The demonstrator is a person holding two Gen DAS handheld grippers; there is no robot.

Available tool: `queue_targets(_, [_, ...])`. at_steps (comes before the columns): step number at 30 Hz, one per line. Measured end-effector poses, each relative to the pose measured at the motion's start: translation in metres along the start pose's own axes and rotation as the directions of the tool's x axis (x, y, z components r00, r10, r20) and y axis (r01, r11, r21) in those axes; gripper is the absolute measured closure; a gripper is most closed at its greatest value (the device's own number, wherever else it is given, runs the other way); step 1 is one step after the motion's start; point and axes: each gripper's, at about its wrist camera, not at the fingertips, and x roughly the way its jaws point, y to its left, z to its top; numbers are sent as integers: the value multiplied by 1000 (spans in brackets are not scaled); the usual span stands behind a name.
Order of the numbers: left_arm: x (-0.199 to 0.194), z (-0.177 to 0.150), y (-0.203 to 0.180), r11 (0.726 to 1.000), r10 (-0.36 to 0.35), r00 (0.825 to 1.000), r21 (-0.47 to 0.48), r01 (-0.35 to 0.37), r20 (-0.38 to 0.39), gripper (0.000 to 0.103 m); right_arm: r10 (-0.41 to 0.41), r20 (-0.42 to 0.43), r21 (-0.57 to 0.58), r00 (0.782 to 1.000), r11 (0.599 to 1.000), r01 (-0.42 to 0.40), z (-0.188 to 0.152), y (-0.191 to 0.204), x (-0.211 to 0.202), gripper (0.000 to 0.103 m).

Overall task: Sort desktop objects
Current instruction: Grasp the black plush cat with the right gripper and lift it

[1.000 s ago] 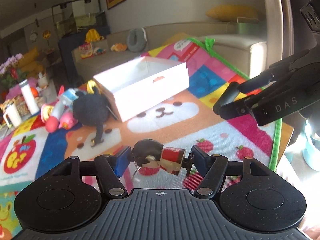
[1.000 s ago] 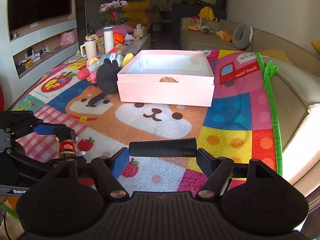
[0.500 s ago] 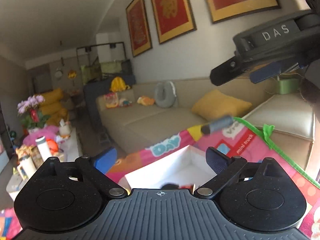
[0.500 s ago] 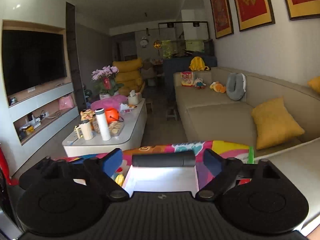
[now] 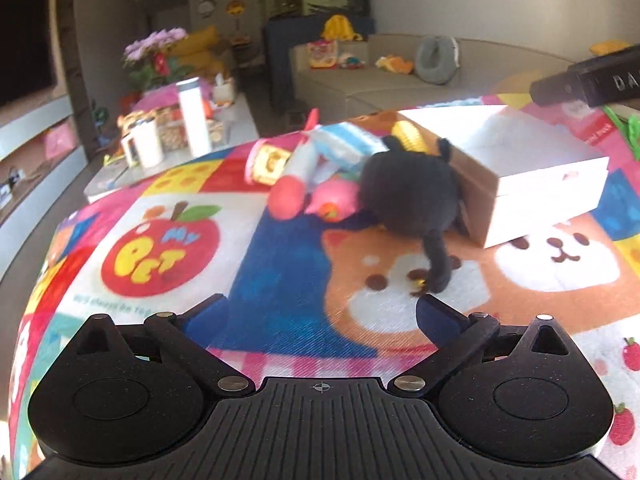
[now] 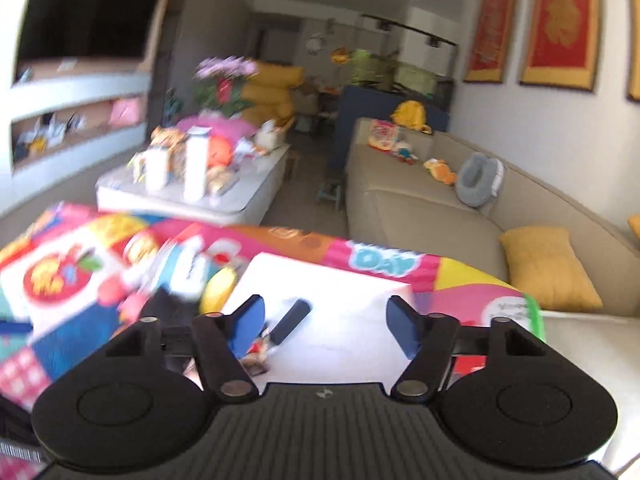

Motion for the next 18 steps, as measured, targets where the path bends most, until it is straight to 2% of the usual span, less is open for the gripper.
queue_targets(2, [3,-5,14,999,10,1000,-46,-11,-19,0,59,-18,-77,998,995,-60,1,34,8,38])
queue_targets(4, [3,-12,23,997,1,1000,-77,-3,-25,0,80,-27,-152,996,985,-84,2,65,19,35])
queue_targets(8, [-1,-21,29,993,-48,999,-113,47,-10,0,24,-37,-282,999,959,-34,4,116,56,26])
queue_targets(10, [-2,-21,29,991,-55,998,-125,56,8,0,6,-88,-295,996,955,-32,4,128,80,25])
queue_targets(13, [2,-22,33,984,-88,996,-159,86,-7,0,-8,-133,-340,991,940,-38,-2,138,105,25])
queue_targets(15, [2,-22,36,979,-97,995,-182,96,1,0,-12,-154,-375,988,926,-48,-6,146,112,25])
queue_targets(18, [2,-23,38,976,-104,995,-192,104,8,0,-40,-138,-447,990,894,-27,-15,154,107,38])
